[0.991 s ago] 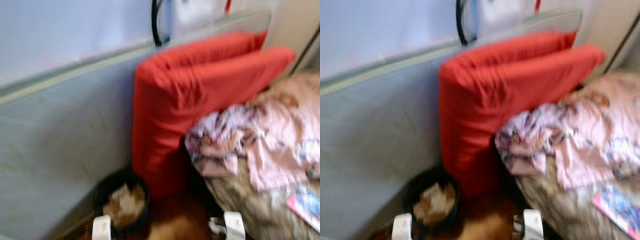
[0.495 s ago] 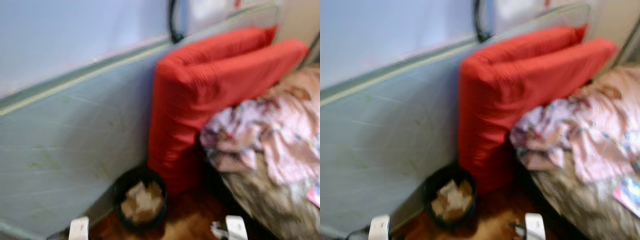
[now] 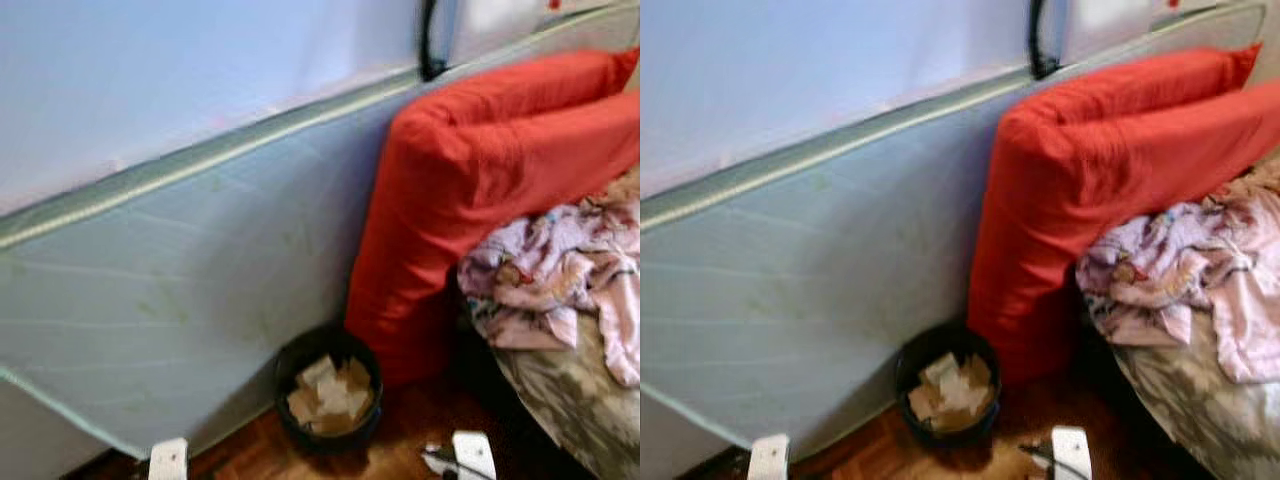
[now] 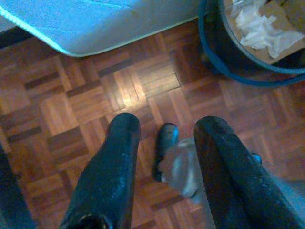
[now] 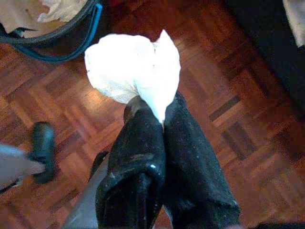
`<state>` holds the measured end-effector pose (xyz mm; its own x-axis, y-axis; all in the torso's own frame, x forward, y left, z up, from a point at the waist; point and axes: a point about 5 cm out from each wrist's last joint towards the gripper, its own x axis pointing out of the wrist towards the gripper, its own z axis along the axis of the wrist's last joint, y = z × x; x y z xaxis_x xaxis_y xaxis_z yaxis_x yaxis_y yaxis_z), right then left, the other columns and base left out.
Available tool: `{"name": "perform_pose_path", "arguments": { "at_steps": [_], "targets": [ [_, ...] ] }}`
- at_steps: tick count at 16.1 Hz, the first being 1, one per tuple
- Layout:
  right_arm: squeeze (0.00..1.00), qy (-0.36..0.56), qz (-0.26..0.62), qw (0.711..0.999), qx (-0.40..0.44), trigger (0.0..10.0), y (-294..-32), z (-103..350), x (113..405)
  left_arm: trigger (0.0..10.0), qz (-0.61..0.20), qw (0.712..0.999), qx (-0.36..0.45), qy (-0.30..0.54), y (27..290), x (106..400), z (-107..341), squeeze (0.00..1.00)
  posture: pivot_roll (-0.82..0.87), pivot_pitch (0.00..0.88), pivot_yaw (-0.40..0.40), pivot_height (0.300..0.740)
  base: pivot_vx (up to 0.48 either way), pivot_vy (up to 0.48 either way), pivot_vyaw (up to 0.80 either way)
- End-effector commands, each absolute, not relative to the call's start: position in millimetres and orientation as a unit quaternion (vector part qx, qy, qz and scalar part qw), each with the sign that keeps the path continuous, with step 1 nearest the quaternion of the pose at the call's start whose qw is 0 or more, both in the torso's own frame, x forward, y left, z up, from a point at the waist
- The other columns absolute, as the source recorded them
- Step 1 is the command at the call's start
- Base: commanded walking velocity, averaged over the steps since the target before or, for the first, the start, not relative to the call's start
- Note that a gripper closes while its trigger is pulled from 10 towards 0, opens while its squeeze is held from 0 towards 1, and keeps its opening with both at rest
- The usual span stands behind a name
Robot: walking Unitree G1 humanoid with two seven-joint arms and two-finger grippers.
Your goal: Clean up the room
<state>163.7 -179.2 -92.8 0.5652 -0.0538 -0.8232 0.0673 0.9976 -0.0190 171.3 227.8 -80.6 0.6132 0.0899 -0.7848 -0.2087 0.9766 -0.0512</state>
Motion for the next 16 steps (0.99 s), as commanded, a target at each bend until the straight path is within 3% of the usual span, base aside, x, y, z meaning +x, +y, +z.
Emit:
{"name": "perform_pose_path", "arguments": {
  "at_steps": [1,9,16],
  "targets": [
    [0.0,0.464,-0.029,0.885,0.018,10.0,-171.0,-92.9,165.4,10.0,0.086,0.888,-0.06,0.447,230.6,162.4,-84.1,0.0,0.05,0.028,0.024,0.74,0.0,0.0,0.0],
    [0.0,0.465,-0.018,0.885,-0.004,10.0,-172.9,-92.0,167.4,10.0,0.092,0.892,-0.071,0.436,239.0,159.5,-82.5,0.0,0.05,0.017,0.011,0.74,0.0,0.0,0.0],
    [0.0,0.462,-0.016,0.886,-0.023,10.0,-178.4,-91.1,168.1,10.0,0.069,0.894,-0.067,0.439,185.9,177.3,-86.0,0.0,0.04,0.017,0.003,0.74,0.0,0.0,0.66]
  ]
}}
